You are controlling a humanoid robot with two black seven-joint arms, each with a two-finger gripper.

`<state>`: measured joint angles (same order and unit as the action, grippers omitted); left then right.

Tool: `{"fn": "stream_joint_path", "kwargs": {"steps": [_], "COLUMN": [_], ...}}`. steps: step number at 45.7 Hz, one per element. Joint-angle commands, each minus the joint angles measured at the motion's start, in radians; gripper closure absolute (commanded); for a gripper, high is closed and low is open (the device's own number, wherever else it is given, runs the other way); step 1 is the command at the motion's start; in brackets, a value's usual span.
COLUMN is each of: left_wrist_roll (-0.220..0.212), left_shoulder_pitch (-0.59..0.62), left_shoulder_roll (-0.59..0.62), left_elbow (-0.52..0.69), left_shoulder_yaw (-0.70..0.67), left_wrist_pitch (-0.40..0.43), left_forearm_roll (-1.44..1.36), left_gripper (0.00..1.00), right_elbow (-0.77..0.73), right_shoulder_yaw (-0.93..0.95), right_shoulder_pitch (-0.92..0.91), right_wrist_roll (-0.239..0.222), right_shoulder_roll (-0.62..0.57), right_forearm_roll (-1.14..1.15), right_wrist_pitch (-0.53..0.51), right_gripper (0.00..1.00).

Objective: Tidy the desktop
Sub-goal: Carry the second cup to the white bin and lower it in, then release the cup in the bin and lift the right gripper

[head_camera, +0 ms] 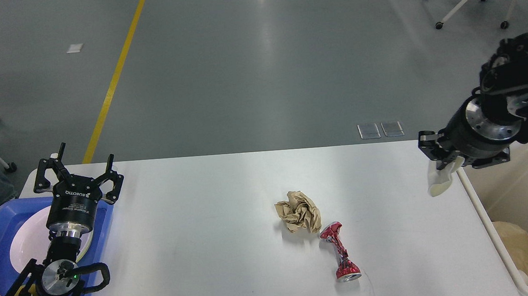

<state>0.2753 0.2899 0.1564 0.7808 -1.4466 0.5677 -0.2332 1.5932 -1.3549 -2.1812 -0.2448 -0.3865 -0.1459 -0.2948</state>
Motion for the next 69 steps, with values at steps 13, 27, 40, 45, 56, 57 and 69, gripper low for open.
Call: {"fn": "stream_joint_path", "kwargs": {"steps": [13, 27, 40, 45, 56, 57, 69], "left_wrist_roll": [-0.001, 0.001, -0.001, -0.001, -0.001, -0.001, -0.001], "left_shoulder_pitch": [0.0, 0.0, 0.0, 0.0, 0.0, 0.0, 0.0], "left_shoulder_roll": [0.0, 0.0, 0.0, 0.0, 0.0, 0.0, 0.0], "left_elbow": [0.0, 0.0, 0.0, 0.0, 0.0, 0.0, 0.0], "left_shoulder_yaw": [0.0, 0.0, 0.0, 0.0, 0.0, 0.0, 0.0], "left_wrist_pitch": [0.0, 0.0, 0.0, 0.0, 0.0, 0.0, 0.0], "left_forearm_roll": [-0.002, 0.0, 0.0, 0.0, 0.0, 0.0, 0.0], "left_gripper": [0.04, 0.04, 0.04, 0.04, 0.04, 0.04, 0.04], "right_elbow": [-0.534, -1.019, -1.366, -1.431, -1.452, -1.451, -1.451], "right_shoulder_yaw": [0.091, 0.456, 0.543, 0.533, 0.525, 0.527, 0.528], "right_shoulder_pitch": [0.591, 1.127, 1.442, 1.506, 1.557, 1.558, 1.566], "right_wrist_roll": [0.009, 0.009, 0.01, 0.01, 0.01, 0.01, 0.009], "right_shoulder_roll": [-0.259, -0.232, -0.02, 0.043, 0.084, 0.084, 0.081], "right_forearm_roll": [0.029, 0.037, 0.035, 0.037, 0.037, 0.038, 0.037], "right_wrist_pitch": [0.042, 0.068, 0.273, 0.319, 0.359, 0.359, 0.37], "right_gripper": [1.0, 1.0, 1.0, 1.0, 1.0, 1.0, 0.89]}}
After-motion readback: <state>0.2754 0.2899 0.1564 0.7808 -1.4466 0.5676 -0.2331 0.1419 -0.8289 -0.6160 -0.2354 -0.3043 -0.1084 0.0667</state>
